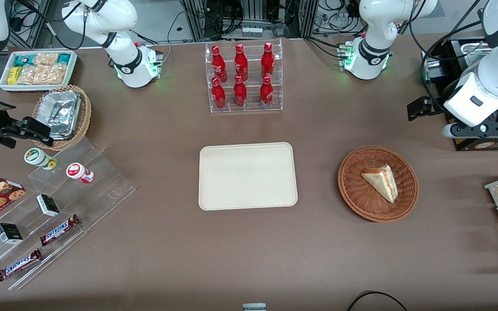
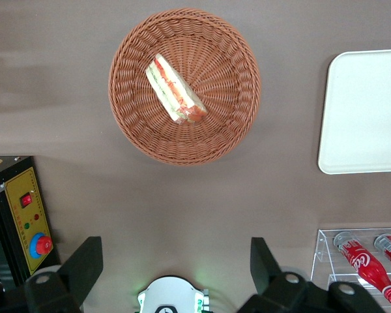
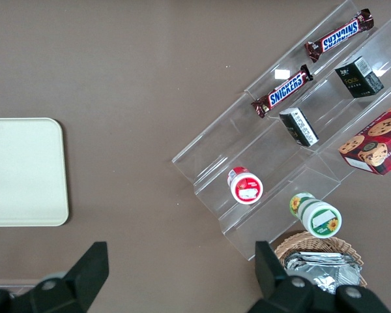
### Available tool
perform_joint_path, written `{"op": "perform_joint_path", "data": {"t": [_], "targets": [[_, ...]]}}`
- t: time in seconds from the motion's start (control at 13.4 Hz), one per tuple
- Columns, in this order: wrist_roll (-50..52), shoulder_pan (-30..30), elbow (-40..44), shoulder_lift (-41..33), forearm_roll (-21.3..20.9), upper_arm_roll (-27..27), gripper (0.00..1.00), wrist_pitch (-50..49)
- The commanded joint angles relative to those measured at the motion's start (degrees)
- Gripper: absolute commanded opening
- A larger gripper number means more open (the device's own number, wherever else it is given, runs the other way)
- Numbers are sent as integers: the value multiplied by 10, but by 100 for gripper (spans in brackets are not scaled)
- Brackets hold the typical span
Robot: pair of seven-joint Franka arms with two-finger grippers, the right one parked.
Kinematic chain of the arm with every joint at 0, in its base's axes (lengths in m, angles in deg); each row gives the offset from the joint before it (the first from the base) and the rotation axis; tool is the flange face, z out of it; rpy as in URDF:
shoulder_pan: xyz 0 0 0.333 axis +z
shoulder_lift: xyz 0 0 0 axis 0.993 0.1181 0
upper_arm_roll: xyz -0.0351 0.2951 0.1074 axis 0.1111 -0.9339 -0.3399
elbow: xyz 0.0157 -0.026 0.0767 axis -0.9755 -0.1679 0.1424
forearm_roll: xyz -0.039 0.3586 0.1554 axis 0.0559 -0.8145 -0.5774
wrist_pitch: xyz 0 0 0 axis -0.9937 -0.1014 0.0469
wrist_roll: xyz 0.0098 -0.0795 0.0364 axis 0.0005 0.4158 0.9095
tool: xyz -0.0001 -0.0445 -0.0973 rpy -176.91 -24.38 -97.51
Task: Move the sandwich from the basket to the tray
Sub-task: 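Move the left gripper over the wrapped sandwich in the wicker basket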
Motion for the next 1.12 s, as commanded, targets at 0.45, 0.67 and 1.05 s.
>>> {"op": "perform_joint_path", "data": {"t": [0.45, 0.67, 1.05], "targets": [[-12, 4, -60, -7, 1, 2, 100, 69], [-11, 5, -122, -12, 2, 1, 100, 127], [-11, 5, -222, -13, 1, 1, 100, 237]]}}
